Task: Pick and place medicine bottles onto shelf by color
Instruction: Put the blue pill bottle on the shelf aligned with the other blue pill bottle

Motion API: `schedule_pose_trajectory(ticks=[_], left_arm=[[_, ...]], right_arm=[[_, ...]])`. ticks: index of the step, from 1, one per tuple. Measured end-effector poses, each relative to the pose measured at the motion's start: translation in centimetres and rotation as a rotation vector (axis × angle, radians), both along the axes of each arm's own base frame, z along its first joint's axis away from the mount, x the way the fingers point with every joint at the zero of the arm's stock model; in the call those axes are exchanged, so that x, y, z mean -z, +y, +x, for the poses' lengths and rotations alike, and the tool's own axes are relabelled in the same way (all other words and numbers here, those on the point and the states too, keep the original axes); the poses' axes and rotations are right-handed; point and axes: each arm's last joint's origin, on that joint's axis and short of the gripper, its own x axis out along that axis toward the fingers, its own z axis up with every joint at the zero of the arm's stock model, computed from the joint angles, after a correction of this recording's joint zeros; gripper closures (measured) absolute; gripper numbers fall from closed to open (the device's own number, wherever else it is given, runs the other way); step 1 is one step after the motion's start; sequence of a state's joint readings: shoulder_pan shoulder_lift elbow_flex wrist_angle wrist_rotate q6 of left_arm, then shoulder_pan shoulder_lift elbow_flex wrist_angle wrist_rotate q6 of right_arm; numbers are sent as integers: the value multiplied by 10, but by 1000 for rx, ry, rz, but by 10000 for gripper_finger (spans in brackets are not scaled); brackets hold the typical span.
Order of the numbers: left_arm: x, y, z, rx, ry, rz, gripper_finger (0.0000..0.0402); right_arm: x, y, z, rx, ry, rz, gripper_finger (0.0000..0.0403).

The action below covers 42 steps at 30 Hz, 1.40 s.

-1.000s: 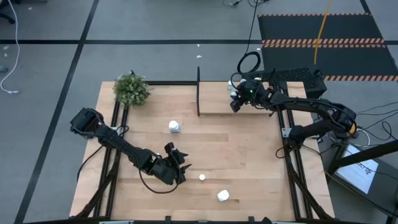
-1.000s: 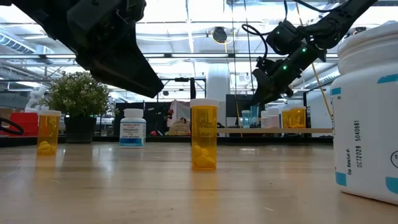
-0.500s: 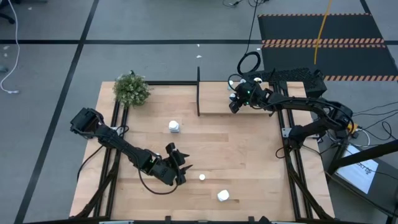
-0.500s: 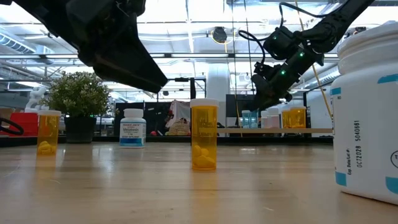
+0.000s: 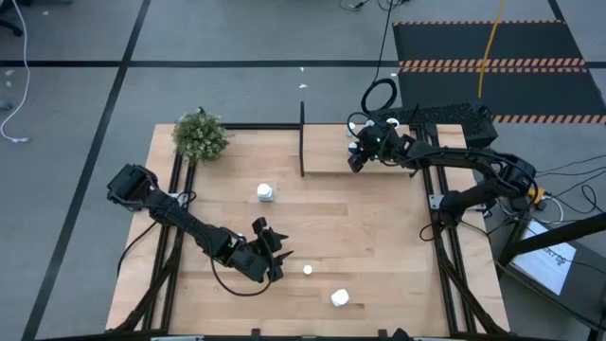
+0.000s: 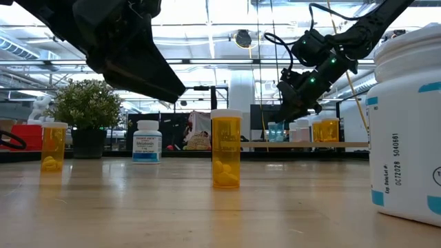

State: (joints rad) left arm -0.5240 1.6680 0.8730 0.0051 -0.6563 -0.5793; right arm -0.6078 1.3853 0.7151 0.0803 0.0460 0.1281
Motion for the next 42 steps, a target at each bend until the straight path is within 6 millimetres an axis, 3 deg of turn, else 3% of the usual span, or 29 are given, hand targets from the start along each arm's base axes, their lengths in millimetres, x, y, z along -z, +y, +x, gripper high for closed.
schedule_pose_trajectory(ticks=[26,42], left_arm=[[0,2,2,-8,-6,-4,174],[0,2,1,-7,-6,-5,174]], right_arm=[[-1,-1,0,-11,2,-19,279],[-3,-2,1,-6,-20,-39,227]])
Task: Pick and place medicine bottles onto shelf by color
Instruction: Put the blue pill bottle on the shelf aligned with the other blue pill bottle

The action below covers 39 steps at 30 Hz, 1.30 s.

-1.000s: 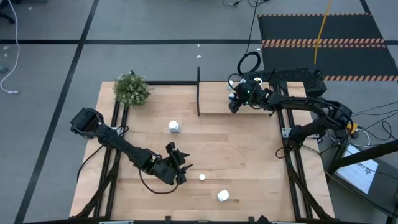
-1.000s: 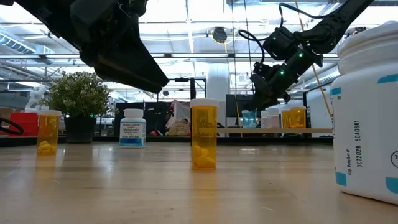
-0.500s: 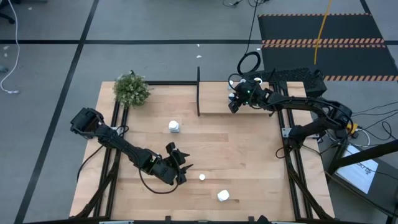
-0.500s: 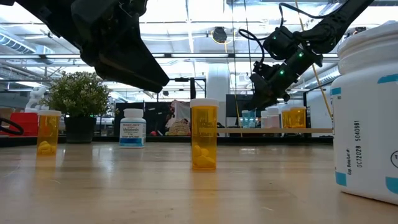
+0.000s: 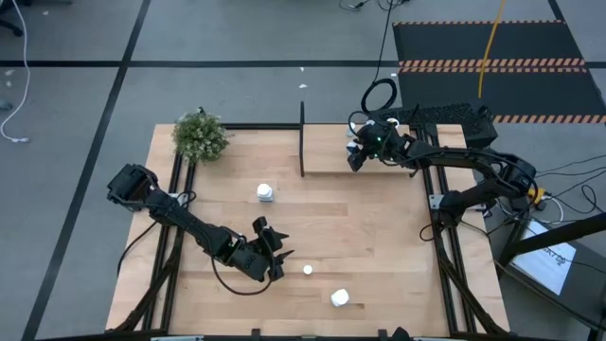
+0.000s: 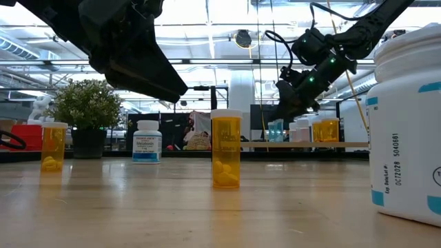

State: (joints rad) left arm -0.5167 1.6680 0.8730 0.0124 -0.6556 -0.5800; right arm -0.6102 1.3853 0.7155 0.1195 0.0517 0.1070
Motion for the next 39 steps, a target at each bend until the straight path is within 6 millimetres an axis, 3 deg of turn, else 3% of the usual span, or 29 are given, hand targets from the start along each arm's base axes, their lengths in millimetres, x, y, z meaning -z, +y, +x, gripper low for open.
schedule_pose_trajectory(ticks=[12,17,21,29,39], left_arm=[[0,0,0,0,0,0,174],[0,0,0,0,1,0,174],[0,0,0,1,1,1,174],[0,0,0,2,-5,-2,174],[-1,-1,1,12,-11,7,174]], right_arm=[[-14,4,-4,-28,-22,-59,227],[-35,17,-13,-49,-54,-83,227],[-39,33,-15,-99,-29,-63,230],[-18,55,-5,-139,76,-58,290],[27,46,6,-112,108,-94,347]])
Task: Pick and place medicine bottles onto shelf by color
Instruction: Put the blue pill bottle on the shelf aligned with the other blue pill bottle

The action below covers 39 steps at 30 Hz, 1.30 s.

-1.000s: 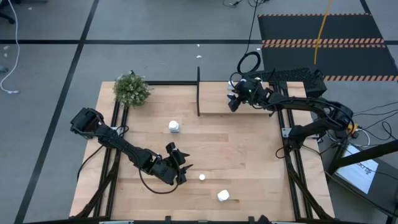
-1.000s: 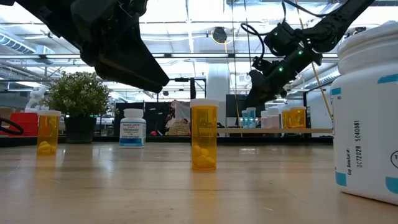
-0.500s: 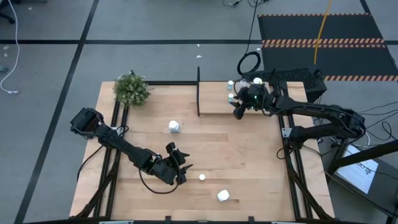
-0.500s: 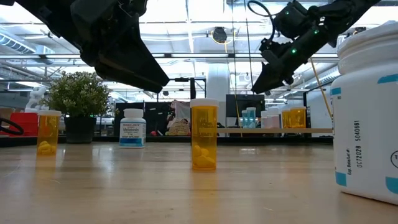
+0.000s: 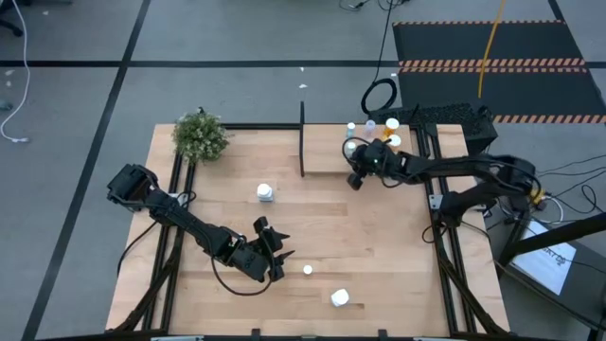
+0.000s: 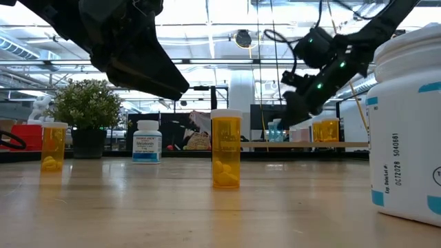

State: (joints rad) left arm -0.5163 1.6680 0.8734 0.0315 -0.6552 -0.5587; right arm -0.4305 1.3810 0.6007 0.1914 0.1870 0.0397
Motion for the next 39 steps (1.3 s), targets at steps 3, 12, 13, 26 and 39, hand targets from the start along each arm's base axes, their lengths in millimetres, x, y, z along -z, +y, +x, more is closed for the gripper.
schedule_pose_trajectory(ticks=[3,12,13,26,39], left_arm=[[0,0,0,0,0,-1,174],[0,-2,-1,7,5,2,174],[0,-2,-1,9,5,2,174],[0,-2,-1,11,5,5,174],[0,-2,-1,13,7,3,174]], right_arm=[[7,-7,3,15,2,-10,352],[19,-19,1,70,43,-16,353],[19,-20,1,68,44,-20,353],[18,-24,0,79,35,-33,353],[12,-22,-5,78,44,-29,353]])
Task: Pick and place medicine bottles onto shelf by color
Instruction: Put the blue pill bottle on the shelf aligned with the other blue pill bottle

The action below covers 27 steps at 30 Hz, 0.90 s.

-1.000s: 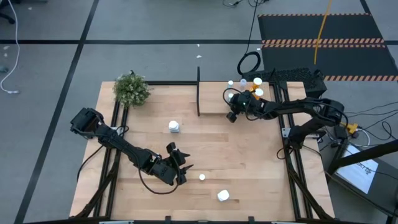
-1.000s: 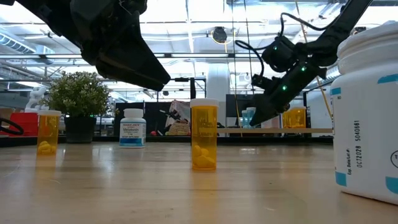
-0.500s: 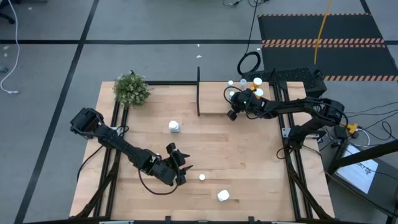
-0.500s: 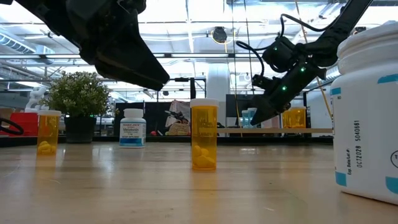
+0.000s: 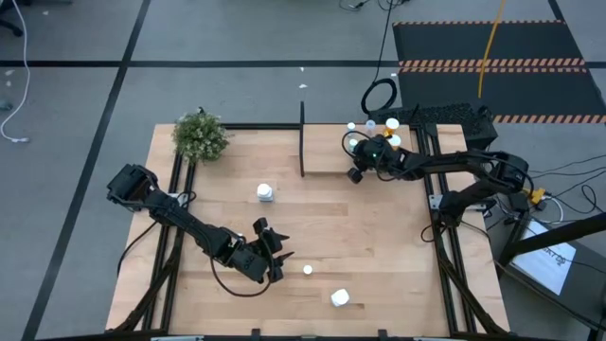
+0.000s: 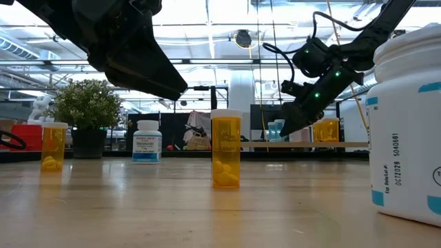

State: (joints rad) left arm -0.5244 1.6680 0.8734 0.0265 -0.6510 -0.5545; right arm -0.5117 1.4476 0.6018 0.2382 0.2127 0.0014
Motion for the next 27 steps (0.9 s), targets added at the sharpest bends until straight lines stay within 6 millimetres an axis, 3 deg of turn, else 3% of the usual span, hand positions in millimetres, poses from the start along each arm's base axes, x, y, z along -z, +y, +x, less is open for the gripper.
schedule_pose_trajectory(ticks=[27], left_arm=[[0,0,0,-1,-1,1,174]], right_arm=[[-2,-2,-1,8,13,-33,353]])
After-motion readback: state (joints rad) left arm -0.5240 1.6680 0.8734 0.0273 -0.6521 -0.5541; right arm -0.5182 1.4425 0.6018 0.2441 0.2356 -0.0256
